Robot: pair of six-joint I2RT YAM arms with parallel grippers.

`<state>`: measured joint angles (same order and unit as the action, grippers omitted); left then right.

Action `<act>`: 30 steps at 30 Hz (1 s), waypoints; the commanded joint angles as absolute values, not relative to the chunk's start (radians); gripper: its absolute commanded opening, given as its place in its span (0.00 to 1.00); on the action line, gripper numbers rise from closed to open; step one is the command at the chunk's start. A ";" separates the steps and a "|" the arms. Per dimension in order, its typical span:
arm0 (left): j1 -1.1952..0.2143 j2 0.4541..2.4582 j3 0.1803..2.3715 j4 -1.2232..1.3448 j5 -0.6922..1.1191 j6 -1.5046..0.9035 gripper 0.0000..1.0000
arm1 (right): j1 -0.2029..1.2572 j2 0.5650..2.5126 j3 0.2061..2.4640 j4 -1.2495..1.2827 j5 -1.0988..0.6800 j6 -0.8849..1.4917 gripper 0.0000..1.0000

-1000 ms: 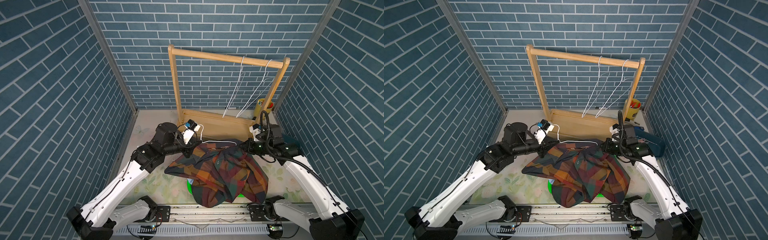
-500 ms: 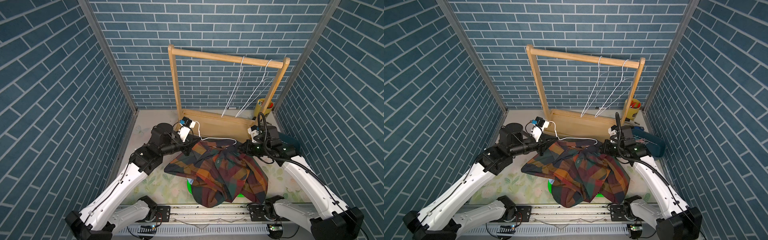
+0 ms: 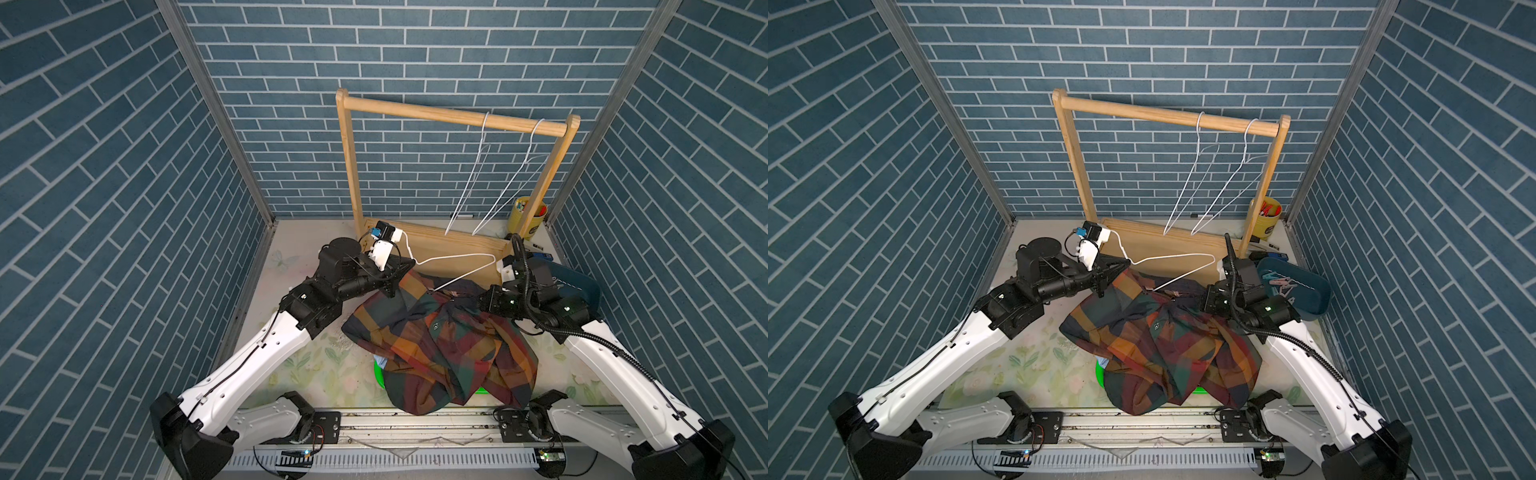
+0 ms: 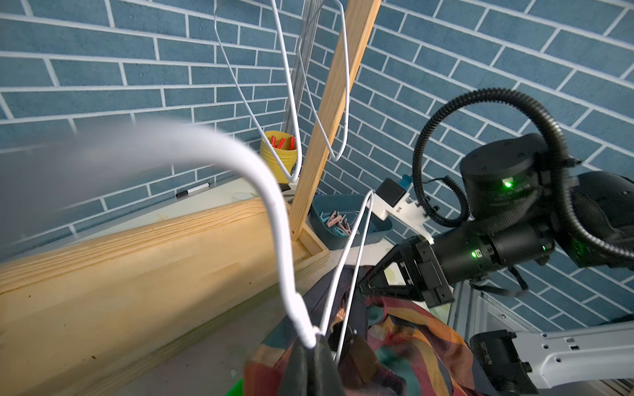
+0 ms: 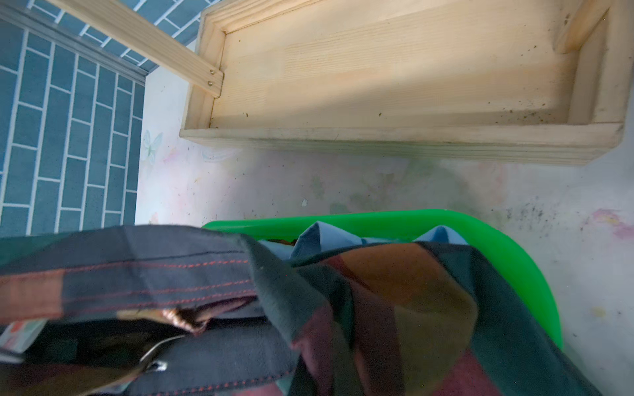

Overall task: Remove the clothespins securing long-sleeve shirts to the hanger
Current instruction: Remove the long-sleeve shirt from the hanger.

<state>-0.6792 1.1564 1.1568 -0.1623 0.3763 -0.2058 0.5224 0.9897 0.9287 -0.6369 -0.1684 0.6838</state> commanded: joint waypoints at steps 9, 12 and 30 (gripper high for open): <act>-0.727 1.307 1.281 -0.043 0.369 -0.206 0.00 | 0.669 0.796 0.784 -0.595 0.047 0.749 0.43; -0.729 1.336 1.305 -0.052 0.417 -0.199 0.00 | 0.669 0.719 0.860 -0.722 0.143 0.681 0.65; -0.760 1.410 1.483 -0.406 0.793 0.045 0.00 | 0.669 0.873 1.336 -0.886 -0.126 0.233 0.67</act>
<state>-0.7563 1.3827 1.4258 -0.3164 0.6598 -0.0238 0.6651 0.8066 1.2961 -0.8879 0.0082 0.3626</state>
